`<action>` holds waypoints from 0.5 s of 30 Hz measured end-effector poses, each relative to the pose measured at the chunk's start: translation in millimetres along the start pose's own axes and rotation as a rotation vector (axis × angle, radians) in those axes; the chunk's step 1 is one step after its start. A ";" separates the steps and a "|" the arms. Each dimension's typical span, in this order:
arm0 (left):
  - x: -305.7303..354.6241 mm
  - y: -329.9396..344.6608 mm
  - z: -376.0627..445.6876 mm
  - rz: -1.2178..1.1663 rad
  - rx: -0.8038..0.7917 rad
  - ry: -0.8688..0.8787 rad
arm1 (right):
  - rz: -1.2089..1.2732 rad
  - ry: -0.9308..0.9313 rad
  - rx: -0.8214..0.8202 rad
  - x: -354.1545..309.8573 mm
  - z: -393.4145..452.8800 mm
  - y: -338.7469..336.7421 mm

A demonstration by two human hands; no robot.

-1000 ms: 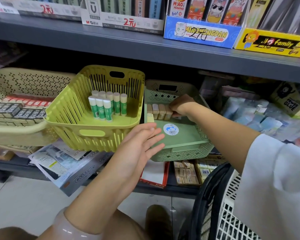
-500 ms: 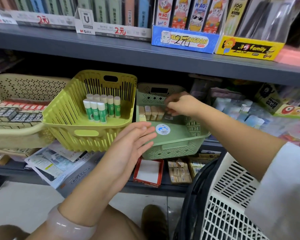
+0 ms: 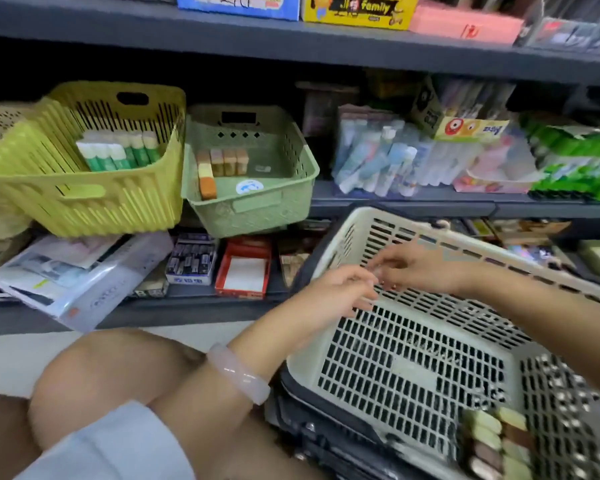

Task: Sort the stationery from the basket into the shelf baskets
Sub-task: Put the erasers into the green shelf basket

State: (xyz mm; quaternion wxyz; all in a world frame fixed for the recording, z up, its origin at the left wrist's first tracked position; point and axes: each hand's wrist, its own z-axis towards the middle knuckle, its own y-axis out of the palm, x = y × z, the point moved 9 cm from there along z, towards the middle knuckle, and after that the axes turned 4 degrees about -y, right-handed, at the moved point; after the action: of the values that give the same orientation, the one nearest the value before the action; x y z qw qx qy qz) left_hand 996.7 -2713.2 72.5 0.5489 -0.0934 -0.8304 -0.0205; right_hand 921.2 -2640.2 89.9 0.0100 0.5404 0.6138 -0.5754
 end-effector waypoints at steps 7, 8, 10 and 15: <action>-33.0 6.3 12.1 0.504 0.065 -0.061 | -0.365 0.214 -0.476 136.8 -81.9 84.5; -34.9 5.9 14.1 0.529 0.070 -0.070 | -0.414 0.235 -0.534 152.5 -93.2 95.9; -37.9 3.9 19.0 0.554 0.096 -0.096 | -0.445 0.255 -0.613 177.0 -112.5 118.0; -42.2 0.5 29.1 0.576 0.201 -0.135 | -0.655 0.208 -0.664 217.6 -138.9 159.8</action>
State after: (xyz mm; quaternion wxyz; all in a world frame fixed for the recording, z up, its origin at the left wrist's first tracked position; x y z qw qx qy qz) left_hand 986.4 -2714.4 22.3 0.4821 -0.2711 -0.8024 0.2242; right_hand 1023.2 -2438.0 -112.4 -0.0613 0.3408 0.9003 -0.2636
